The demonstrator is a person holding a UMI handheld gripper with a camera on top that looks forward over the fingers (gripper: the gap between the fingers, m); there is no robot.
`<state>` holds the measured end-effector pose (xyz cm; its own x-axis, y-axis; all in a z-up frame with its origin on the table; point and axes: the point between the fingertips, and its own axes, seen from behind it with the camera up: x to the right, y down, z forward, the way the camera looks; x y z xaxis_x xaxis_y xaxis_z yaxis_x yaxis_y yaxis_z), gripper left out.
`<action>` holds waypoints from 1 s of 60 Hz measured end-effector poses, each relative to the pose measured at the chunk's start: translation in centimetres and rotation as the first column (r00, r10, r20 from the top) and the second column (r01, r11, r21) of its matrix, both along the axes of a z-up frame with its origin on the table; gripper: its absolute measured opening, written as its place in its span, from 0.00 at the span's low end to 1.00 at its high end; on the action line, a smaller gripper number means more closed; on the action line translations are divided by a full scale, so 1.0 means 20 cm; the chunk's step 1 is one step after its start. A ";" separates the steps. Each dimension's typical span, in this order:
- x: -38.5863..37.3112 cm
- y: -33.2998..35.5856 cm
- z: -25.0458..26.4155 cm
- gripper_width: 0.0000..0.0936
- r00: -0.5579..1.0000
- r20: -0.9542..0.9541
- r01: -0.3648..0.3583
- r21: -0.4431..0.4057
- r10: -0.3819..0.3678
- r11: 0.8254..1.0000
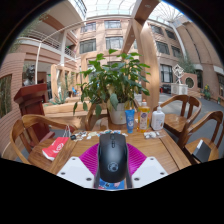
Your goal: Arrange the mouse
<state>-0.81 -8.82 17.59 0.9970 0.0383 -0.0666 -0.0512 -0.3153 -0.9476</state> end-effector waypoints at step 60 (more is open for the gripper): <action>-0.35 -0.69 -0.46 0.91 0.991 0.133 0.014 -0.240 0.018 0.971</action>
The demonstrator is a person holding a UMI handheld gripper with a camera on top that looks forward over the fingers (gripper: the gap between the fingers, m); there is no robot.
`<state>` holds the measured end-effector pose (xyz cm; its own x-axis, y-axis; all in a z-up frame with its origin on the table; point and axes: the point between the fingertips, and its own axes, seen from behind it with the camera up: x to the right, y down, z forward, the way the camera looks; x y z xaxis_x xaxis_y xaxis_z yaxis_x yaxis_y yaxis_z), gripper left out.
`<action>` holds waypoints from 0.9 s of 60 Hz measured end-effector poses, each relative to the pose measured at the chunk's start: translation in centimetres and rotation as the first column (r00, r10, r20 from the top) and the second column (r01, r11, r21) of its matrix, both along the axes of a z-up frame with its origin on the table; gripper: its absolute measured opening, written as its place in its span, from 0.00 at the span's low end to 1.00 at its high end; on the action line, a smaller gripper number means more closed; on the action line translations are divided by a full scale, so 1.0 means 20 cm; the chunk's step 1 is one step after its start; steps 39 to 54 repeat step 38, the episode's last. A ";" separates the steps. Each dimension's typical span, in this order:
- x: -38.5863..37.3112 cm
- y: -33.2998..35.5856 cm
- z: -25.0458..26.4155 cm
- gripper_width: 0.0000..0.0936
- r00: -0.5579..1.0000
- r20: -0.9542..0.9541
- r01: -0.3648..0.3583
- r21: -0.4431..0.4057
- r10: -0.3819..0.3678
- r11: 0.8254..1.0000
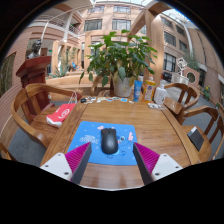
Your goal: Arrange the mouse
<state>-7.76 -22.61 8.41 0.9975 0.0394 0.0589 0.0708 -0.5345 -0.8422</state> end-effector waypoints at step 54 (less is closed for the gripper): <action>-0.03 -0.44 0.20 0.91 0.999 0.029 0.017 0.050 -0.019 0.999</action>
